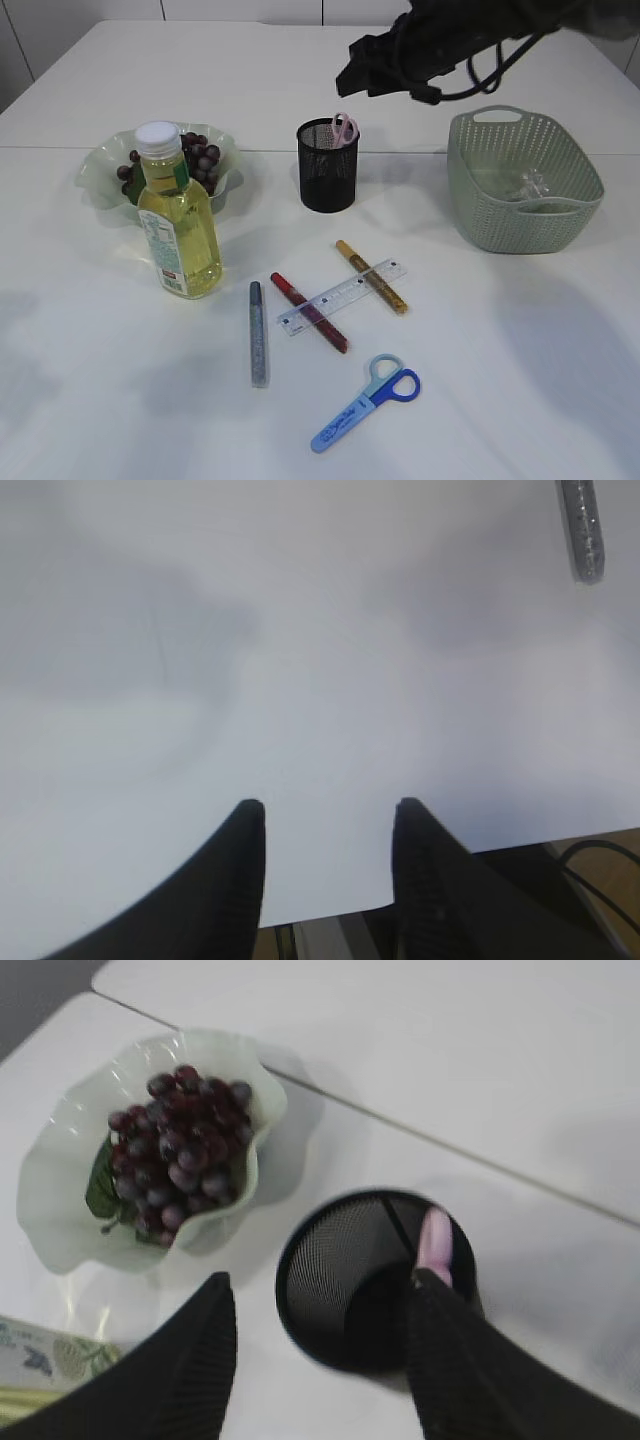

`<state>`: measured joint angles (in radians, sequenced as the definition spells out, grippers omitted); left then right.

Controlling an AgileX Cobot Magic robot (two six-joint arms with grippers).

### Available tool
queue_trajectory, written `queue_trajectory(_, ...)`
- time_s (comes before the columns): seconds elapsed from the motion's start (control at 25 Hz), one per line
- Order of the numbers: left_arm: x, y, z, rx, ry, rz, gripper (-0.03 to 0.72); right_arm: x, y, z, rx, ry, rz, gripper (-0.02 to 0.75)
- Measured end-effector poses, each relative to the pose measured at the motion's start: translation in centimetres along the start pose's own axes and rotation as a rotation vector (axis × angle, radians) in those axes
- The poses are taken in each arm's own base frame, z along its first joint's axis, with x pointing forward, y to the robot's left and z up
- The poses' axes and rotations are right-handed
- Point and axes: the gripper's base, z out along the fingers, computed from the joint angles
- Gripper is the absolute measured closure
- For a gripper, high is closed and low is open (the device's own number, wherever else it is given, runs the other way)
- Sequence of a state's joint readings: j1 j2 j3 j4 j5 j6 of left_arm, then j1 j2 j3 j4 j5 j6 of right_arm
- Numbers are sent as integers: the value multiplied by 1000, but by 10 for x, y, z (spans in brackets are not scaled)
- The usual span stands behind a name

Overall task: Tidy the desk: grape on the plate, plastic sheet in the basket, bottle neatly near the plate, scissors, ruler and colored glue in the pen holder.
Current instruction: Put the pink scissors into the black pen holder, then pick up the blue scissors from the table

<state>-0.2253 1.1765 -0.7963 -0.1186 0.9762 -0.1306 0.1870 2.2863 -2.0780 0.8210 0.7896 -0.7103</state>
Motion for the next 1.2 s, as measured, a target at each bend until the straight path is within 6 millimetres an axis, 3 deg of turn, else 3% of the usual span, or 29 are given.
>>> queue_trajectory(0.24,-2,1,0,-8,-27,8,379,-13,27,-72,159,242,158,307)
queue_trajectory(0.6,-5,1,0,-9,-54,12,379,-12,58,-128,257,339,244,307)
queue_trajectory(0.8,-5,1,0,-9,-54,12,379,10,102,-144,280,415,216,307)
queue_trajectory(1.08,-5,1,0,-9,-56,12,379,75,162,-139,249,568,212,306)
queue_trajectory(1.2,-5,1,0,-9,-56,12,379,108,179,-133,249,611,249,305)
